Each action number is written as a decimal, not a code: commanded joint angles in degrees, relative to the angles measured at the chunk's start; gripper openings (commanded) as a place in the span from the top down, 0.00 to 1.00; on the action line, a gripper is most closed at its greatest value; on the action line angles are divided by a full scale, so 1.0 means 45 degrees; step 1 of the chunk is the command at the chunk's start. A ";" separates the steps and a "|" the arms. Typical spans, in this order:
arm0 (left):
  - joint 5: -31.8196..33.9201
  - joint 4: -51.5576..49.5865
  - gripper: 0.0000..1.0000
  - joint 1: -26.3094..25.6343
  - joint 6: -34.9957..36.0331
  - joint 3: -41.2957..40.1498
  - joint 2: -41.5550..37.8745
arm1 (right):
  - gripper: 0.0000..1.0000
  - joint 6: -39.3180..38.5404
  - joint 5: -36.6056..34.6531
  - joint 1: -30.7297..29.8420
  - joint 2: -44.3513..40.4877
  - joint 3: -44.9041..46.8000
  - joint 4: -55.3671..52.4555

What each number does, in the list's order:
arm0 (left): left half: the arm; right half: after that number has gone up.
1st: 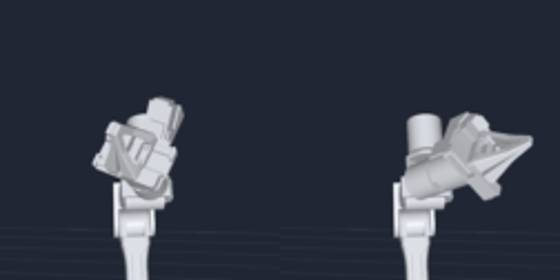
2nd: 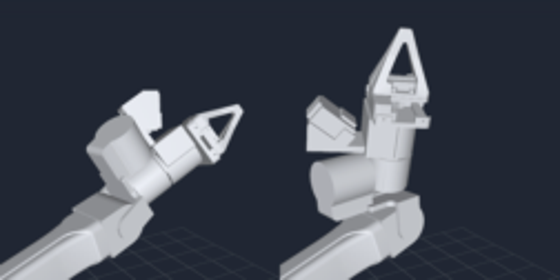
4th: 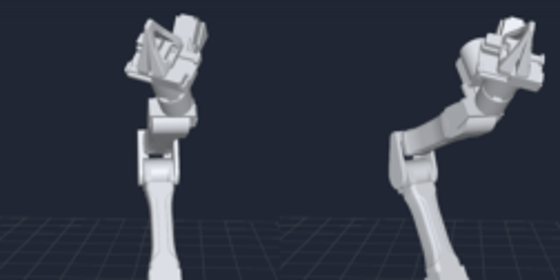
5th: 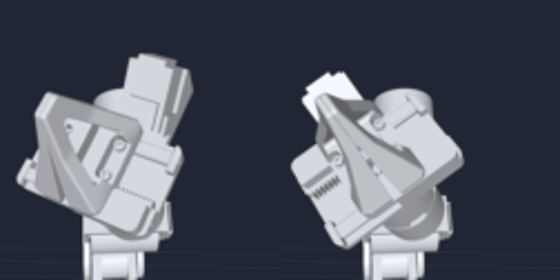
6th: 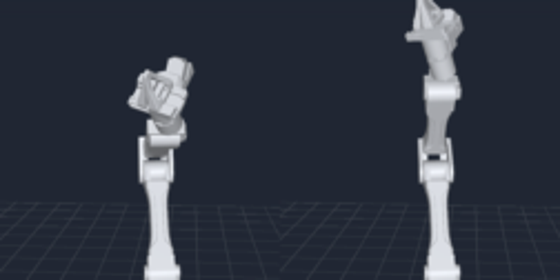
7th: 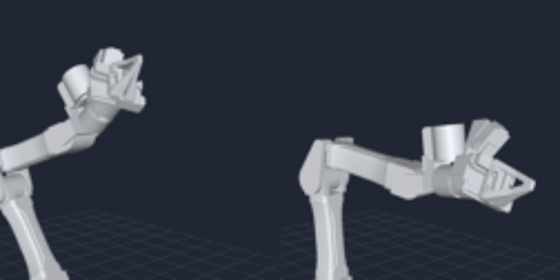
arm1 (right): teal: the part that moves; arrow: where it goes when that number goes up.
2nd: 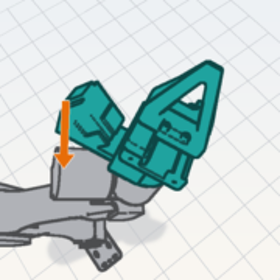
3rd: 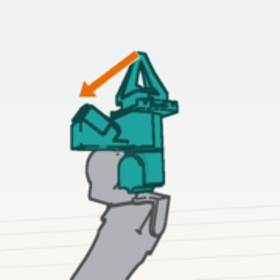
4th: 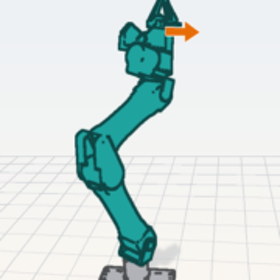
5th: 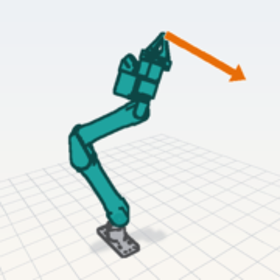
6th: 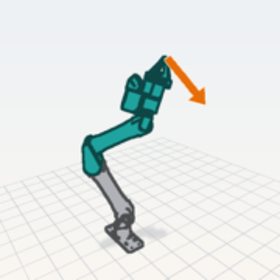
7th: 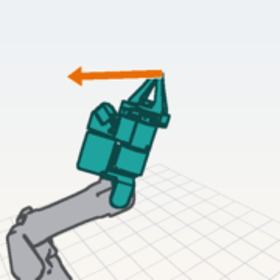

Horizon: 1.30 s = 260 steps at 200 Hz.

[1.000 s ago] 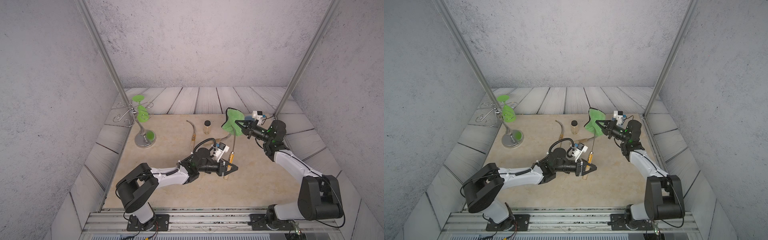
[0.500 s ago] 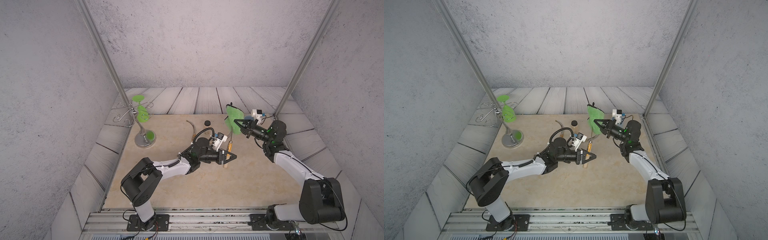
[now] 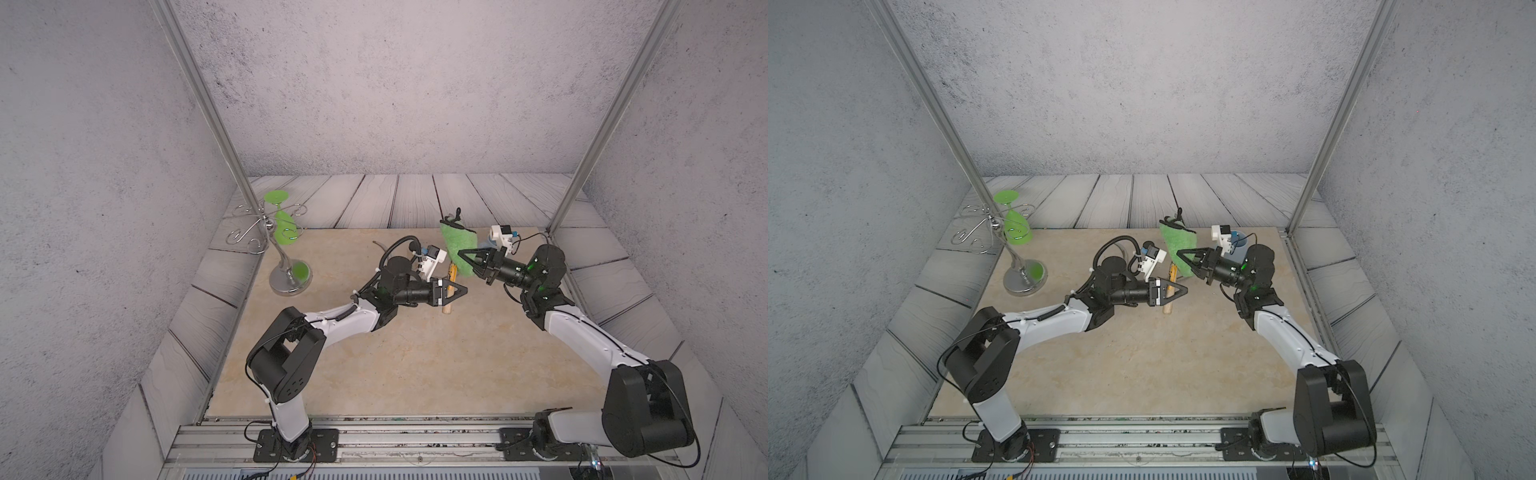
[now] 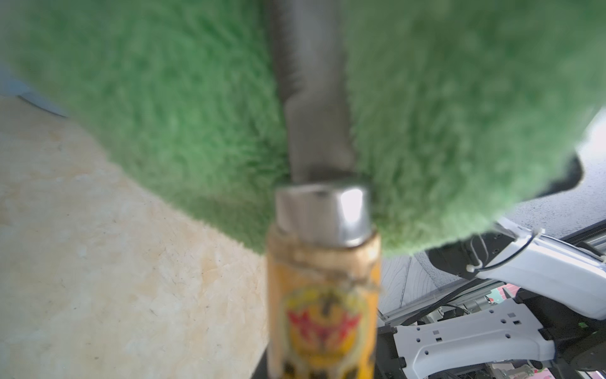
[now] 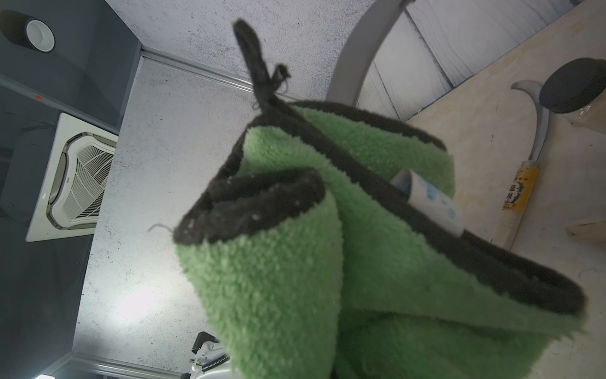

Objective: Wipe small sickles with rags
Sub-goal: Wipe the small sickle.

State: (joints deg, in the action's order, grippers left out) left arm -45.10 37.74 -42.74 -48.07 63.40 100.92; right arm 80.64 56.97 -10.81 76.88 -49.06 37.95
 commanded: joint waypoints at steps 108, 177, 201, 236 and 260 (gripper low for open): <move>-0.0722 0.5967 1.00 0.1896 -0.2804 -0.4370 -0.2010 | 0.95 -0.0515 -0.0453 0.1801 -0.1452 0.0593 -0.2179; 0.0139 0.2581 1.00 -0.1341 0.0053 -0.4986 -0.3848 | 0.95 -0.0492 -0.0455 0.1777 0.0712 -0.0911 -0.1805; 0.0218 0.3519 1.00 -0.1844 -0.0404 -0.4999 -0.3031 | 0.95 -0.0644 -0.0426 0.1792 0.0745 -0.1499 -0.2176; 0.0193 0.4172 1.00 -0.2276 -0.0800 -0.4654 -0.2096 | 0.95 -0.0977 -0.0429 0.1781 0.0803 -0.2044 -0.2869; 0.0201 0.4182 1.00 -0.2540 -0.0785 -0.4338 -0.1732 | 0.95 -0.0642 -0.0368 0.1761 0.0976 -0.2049 -0.2414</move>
State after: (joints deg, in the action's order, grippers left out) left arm -44.25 52.97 -52.84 -50.81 41.63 92.25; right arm 77.52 54.94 -2.68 79.81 -57.04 25.43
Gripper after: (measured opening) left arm 0.248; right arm 0.096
